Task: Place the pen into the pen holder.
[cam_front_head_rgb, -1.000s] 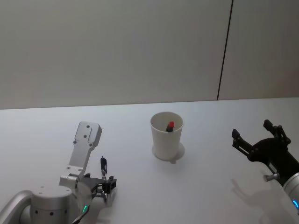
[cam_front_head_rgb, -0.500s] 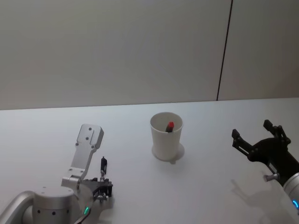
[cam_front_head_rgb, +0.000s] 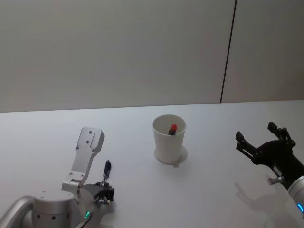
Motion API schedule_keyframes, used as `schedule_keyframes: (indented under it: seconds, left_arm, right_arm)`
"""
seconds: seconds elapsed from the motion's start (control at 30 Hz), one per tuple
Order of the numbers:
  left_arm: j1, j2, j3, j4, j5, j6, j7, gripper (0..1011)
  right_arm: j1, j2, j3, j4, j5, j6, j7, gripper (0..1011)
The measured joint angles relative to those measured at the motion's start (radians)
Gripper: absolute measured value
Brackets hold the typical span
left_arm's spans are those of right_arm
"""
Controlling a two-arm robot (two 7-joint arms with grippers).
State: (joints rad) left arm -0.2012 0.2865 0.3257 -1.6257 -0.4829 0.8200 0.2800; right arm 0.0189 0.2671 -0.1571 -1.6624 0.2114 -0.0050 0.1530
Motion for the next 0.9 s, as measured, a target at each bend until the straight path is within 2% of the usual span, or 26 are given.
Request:
schedule_keyframes:
  seconds: [0.3,0.9]
  left_arm:
    - [0.008,0.001,-0.008,-0.009,0.004,-0.022,-0.003,146]
    - [0.025,0.024,-0.041,-0.073,0.043,-0.133,-0.01,139]
  right_arm:
    - [0.0,0.0,0.0,0.0,0.0,0.0,0.0,1002]
    - [0.0,0.0,0.0,0.0,0.0,0.0,0.0,1001]
